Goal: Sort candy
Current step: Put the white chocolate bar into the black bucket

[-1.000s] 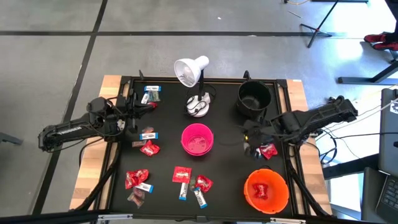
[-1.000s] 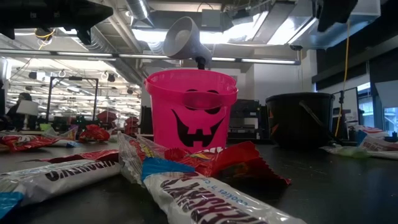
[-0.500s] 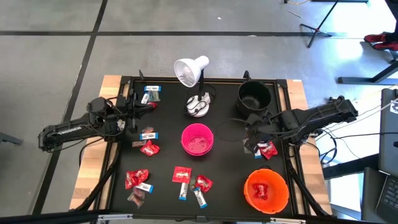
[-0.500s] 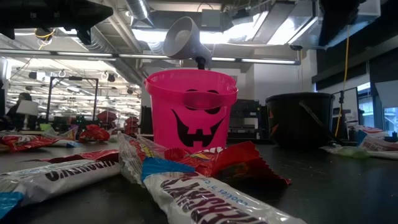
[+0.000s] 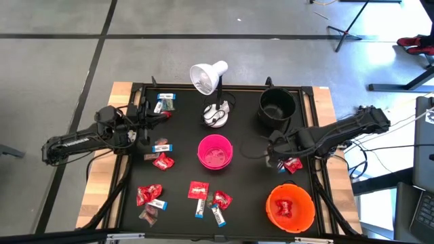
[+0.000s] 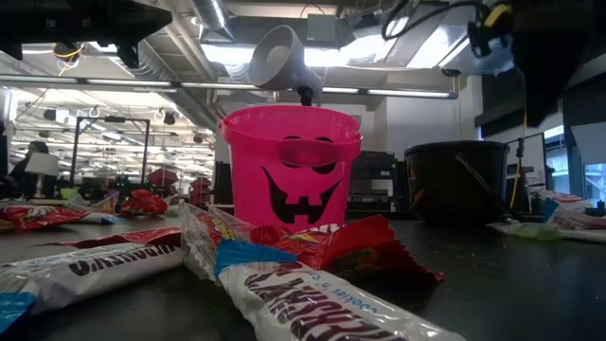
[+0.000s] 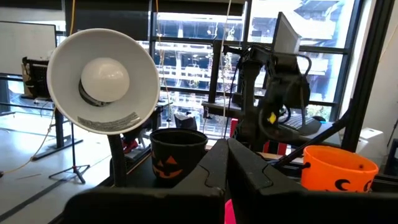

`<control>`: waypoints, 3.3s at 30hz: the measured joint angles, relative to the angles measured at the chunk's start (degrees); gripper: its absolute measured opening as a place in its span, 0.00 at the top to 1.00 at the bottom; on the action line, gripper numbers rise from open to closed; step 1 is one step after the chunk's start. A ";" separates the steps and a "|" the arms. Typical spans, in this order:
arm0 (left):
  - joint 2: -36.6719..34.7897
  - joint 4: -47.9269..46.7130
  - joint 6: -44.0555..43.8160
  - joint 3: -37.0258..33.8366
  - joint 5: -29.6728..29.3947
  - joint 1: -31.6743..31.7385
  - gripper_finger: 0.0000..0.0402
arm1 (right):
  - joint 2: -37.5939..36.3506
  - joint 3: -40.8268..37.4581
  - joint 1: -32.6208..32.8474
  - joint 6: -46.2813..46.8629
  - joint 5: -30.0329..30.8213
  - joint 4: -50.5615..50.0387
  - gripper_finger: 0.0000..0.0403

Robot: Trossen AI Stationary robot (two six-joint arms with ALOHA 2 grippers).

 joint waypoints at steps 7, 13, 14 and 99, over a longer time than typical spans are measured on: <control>0.00 0.00 0.00 0.01 -0.01 -0.02 1.00 | 0.00 -4.48 -0.08 -3.73 1.09 3.69 1.00; 0.00 -0.01 0.00 0.01 0.00 -0.02 1.00 | -1.19 -9.82 -0.08 -0.18 1.47 2.41 0.95; 0.01 0.00 0.00 0.01 -0.01 -0.01 1.00 | -2.32 -10.74 -0.08 0.77 1.54 2.36 0.93; 0.01 -0.01 0.00 0.02 0.00 -0.02 1.00 | -11.87 -20.02 -0.06 -0.98 1.23 8.63 0.87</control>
